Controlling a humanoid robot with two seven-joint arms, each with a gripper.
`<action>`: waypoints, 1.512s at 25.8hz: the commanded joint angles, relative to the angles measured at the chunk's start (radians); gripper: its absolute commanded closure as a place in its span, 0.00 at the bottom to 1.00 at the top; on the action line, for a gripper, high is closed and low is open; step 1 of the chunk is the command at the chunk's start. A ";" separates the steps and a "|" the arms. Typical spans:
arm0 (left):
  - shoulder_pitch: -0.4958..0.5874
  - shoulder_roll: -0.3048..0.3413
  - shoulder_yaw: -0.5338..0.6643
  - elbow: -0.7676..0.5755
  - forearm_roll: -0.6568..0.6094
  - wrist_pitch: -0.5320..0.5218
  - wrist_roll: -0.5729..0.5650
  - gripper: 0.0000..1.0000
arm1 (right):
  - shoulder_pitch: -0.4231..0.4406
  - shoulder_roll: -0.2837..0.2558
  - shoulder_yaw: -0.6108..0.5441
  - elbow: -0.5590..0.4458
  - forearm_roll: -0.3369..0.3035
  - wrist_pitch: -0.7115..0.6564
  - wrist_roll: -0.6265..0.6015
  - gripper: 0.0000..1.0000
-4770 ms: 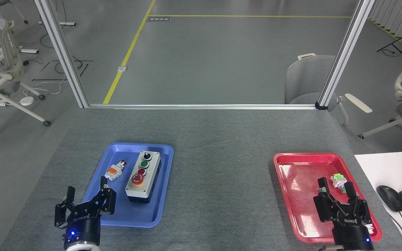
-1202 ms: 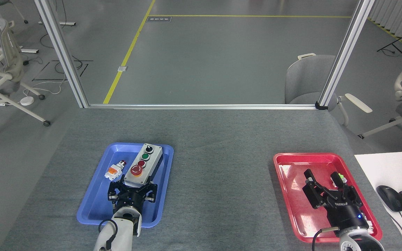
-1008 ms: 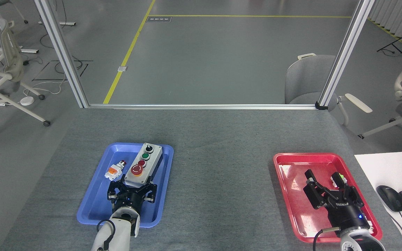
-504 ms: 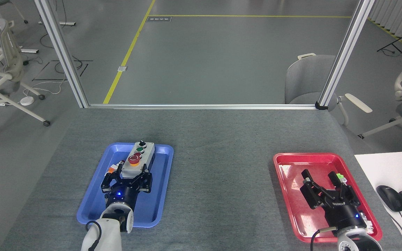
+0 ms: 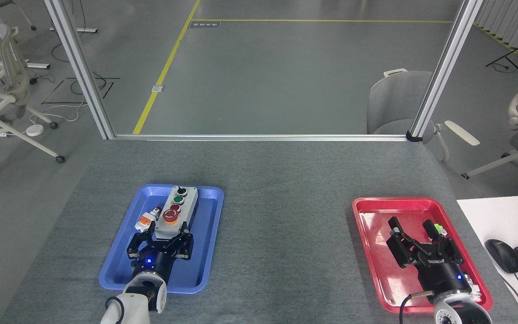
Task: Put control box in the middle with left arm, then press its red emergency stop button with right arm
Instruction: 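Lift the control box with the left gripper out of the blue tray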
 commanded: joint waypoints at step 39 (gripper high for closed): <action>-0.117 -0.020 -0.005 0.220 0.000 -0.011 -0.005 0.11 | -0.014 0.002 0.000 0.011 0.000 0.004 -0.001 0.01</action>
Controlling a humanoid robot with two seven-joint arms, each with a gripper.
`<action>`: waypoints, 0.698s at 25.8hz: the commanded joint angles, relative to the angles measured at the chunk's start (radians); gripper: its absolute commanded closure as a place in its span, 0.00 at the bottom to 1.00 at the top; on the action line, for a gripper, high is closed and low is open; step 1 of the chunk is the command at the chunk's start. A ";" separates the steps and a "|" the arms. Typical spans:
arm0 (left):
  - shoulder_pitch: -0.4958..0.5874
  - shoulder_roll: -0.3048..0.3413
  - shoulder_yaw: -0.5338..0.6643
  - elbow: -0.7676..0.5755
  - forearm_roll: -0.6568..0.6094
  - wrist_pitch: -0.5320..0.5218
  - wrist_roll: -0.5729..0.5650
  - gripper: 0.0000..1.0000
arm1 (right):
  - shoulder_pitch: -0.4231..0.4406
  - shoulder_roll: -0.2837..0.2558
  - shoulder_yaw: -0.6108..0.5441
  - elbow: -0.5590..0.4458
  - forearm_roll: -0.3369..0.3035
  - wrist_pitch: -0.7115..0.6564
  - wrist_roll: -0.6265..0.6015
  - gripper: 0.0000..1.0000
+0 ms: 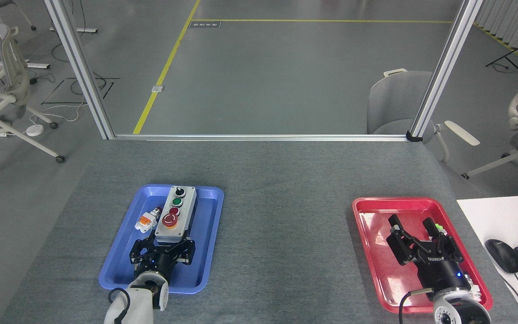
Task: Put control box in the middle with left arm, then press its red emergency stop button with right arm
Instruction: 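Lift the control box with the left gripper out of the blue tray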
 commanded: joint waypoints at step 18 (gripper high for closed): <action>-0.059 -0.022 -0.003 0.107 0.001 -0.110 0.001 1.00 | 0.000 -0.002 0.000 0.000 -0.001 -0.002 -0.001 0.01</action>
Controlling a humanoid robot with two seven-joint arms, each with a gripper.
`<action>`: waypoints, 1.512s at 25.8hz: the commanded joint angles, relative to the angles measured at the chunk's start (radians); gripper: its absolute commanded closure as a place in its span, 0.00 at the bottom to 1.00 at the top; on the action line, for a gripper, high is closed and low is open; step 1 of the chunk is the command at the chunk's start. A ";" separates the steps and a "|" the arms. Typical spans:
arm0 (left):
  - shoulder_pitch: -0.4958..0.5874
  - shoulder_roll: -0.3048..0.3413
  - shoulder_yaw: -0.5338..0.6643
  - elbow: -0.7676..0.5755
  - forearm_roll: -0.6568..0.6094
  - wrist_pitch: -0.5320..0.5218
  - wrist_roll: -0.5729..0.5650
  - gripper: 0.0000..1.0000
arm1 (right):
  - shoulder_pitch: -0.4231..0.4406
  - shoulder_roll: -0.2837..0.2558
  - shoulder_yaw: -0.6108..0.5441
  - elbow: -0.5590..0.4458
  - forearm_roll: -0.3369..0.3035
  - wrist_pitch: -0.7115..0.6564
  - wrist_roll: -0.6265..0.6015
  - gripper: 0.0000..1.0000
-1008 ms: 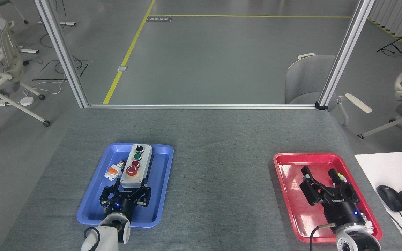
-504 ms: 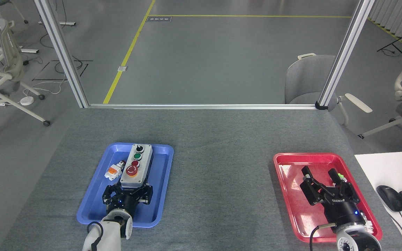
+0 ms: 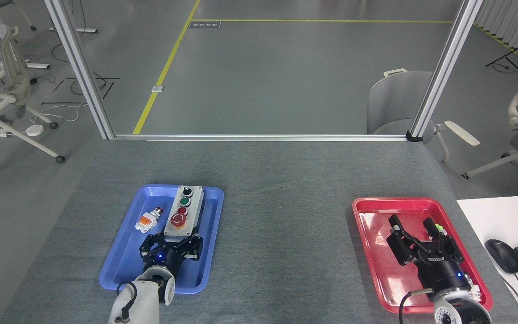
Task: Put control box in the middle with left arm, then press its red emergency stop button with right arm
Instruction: 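Lift the control box with the left gripper out of the blue tray, then carry the control box with the left gripper to the table middle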
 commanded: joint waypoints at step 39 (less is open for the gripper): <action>0.049 -0.167 -0.445 -0.228 0.006 0.079 -0.041 1.00 | 0.004 0.003 0.012 0.000 0.001 -0.014 0.002 0.01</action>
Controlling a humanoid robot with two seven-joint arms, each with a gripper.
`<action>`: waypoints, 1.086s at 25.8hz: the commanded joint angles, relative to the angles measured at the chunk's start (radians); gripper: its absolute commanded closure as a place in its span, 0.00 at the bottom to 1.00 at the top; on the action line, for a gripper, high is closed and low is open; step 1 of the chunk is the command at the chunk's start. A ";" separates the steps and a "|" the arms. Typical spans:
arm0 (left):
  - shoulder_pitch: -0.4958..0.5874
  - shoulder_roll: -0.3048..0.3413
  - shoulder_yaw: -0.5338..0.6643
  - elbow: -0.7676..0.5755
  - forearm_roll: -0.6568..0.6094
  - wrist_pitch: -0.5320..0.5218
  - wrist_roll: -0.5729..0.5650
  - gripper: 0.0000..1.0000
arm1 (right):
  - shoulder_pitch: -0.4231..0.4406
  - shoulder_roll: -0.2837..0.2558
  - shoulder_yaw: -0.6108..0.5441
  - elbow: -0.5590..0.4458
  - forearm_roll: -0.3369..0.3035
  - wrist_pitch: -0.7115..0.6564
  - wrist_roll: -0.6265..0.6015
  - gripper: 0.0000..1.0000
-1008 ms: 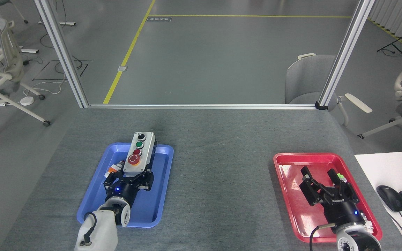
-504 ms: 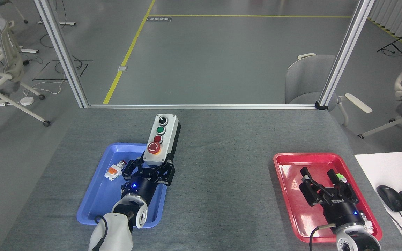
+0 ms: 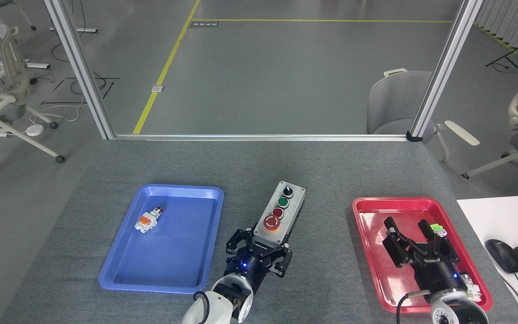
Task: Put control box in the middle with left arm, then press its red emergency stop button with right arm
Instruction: 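Carry the control box with the left gripper to the table middle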
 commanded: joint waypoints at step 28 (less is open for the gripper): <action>-0.040 -0.010 -0.149 0.100 -0.016 0.014 -0.025 0.10 | -0.005 -0.009 0.037 -0.003 0.000 -0.002 -0.004 0.01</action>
